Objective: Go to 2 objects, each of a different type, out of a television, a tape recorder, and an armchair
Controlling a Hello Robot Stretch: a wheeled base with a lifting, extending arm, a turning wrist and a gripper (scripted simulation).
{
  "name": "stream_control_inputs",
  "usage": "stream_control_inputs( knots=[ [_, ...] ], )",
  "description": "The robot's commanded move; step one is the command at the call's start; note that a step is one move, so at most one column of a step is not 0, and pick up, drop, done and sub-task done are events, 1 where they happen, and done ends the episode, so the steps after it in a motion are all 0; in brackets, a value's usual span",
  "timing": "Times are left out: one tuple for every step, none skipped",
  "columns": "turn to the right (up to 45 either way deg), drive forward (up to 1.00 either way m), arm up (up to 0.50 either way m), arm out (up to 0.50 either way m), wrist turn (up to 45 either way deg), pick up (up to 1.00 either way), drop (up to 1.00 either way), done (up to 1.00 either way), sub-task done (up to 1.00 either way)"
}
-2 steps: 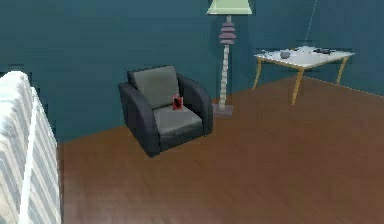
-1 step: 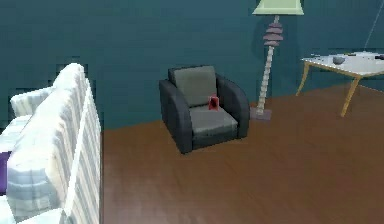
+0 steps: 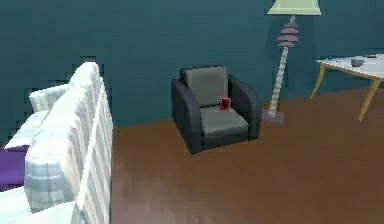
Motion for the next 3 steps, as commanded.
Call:
stream_control_inputs(
  knots=[
    [0.0, 1.0, 0.0, 0.0, 0.0, 0.0, 0.0, 0.0, 0.0],
    [6.0, 0.0, 0.0, 0.0, 0.0, 0.0, 0.0, 0.0, 0.0],
    [0.0, 0.05, 0.0, 0.0, 0.0, 0.0, 0.0, 0.0, 0.0]
  ],
)
